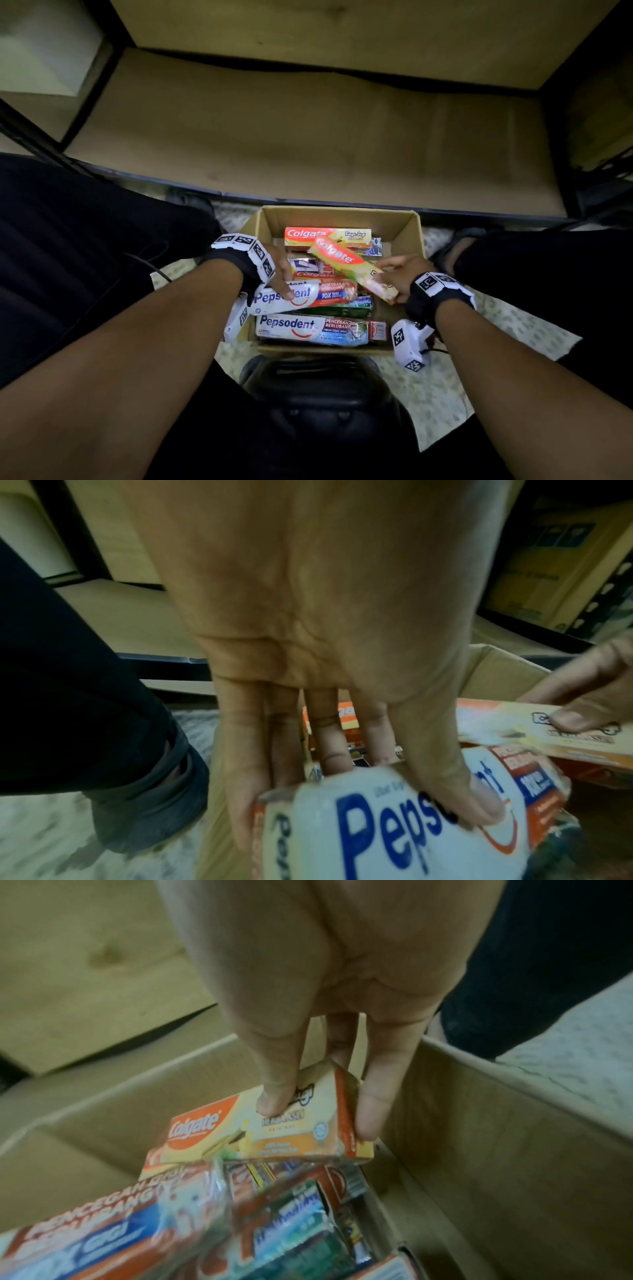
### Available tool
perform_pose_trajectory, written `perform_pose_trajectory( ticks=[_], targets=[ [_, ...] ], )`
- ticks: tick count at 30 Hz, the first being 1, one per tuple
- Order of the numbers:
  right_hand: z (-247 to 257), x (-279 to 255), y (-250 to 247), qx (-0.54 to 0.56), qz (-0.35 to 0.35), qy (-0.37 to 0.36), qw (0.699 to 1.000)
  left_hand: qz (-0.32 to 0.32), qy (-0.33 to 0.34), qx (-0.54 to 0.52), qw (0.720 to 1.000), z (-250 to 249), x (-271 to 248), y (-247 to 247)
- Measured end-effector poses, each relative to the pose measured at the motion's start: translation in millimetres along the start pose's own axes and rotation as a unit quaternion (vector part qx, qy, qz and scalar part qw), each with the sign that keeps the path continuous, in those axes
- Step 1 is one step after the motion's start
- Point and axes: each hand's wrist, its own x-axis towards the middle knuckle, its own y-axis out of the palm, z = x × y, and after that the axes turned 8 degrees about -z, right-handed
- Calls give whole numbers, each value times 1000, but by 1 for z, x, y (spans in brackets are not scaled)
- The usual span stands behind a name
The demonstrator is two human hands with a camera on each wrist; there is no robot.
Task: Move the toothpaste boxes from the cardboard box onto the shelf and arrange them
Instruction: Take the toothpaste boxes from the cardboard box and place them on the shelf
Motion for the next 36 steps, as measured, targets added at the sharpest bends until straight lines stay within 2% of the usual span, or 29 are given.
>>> perform_pose_trajectory(
  ticks=[3, 5, 8, 11, 13, 14, 15, 17, 21, 24, 27, 30, 34, 36],
  targets=[
    [-1, 0, -3, 60, -15, 32, 998, -16, -5, 1, 1000, 3, 2, -2],
    [-2, -1, -3, 94, -18, 56, 994, -42, -31, 8, 999, 3, 3, -1],
    [2, -11, -3, 150, 7, 94, 984, -66, -63, 17, 996, -3, 5, 2],
    [4, -14, 4, 148, 34, 114, 982, -63, -115, -10, 991, -11, 7, 11],
    [4, -14, 9, 140, 36, 127, 981, -37, -157, -49, 986, -5, 15, 16],
    [3, -13, 13, 135, 36, 130, 982, -43, -193, -68, 978, 3, 25, 19],
    [3, -12, 16, 132, 27, 131, 982, -64, -200, -71, 975, 21, 47, 27],
    [3, -12, 21, 105, 21, 112, 988, -91, -201, -79, 972, 36, 69, 36],
    [1, -8, 31, -14, 33, 63, 997, -92, -178, -128, 971, -6, 31, 27],
    [4, -8, 34, -46, 30, 45, 997, -55, -180, -203, 961, -15, 34, 36],
    [11, -8, 34, -58, 11, 7, 998, -83, -187, -203, 957, -18, 38, 37],
    [21, -4, 39, -66, -4, -44, 997, -82, -181, -233, 952, -19, 42, 33],
    [26, -2, 52, -70, -9, -75, 995, -124, -192, -336, 914, -28, 47, 24],
    [23, -3, 58, -67, -24, -79, 994, -124, -196, -377, 897, -27, 51, 24]
  ],
)
